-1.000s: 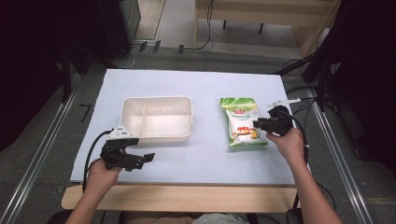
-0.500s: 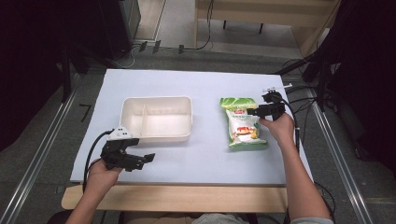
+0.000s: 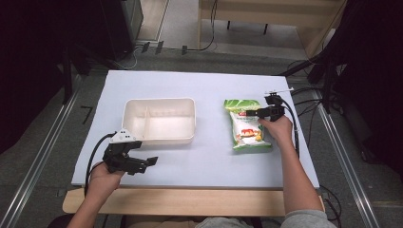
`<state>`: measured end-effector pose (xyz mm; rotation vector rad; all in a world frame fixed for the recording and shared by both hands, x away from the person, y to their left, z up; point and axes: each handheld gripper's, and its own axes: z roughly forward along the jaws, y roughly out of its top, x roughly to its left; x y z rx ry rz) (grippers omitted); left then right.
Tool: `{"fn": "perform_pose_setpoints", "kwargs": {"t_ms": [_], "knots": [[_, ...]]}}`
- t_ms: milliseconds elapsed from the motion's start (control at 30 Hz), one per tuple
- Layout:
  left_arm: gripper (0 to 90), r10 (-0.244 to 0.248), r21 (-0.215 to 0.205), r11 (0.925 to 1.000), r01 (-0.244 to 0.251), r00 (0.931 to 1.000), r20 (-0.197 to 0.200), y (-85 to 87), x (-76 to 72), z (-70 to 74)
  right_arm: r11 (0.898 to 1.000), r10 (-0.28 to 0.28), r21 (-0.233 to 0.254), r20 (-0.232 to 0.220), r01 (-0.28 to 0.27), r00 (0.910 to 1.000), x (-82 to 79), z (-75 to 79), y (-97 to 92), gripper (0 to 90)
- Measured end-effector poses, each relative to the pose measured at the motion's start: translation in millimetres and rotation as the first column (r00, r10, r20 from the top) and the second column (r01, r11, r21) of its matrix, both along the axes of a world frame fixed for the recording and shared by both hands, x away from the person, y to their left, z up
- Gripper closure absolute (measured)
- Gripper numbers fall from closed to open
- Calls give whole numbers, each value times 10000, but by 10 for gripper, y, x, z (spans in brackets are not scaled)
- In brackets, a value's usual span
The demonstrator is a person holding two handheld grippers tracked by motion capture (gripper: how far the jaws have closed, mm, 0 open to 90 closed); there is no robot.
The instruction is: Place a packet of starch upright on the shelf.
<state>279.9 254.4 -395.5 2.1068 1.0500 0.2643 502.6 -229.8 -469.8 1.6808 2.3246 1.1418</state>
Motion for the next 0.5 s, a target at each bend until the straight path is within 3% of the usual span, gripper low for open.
{"fn": "perform_pose_setpoints", "kwargs": {"t_ms": [67,100,267,333,500], "knots": [[147,10,-6,10000,-10,10000,21,4,-1,-1,9997,145,202,-144,-142,9998,1,-8,39,393],[147,16,-18,10000,-16,10000,22,5,-1,-2,9998,188,30,-59,-188,9998,-3,-3,57,403],[147,0,-7,10000,0,10000,-8,-9,-4,-2,9986,408,363,-413,-393,9983,-14,-7,92,574],[147,-7,13,10000,7,10000,-8,-11,-4,0,9973,723,125,-403,-718,9966,-27,-2,135,707],[147,4,12,10000,-4,10000,31,2,-6,6,9949,910,-415,-274,-920,9955,-59,50,215,866]]}}
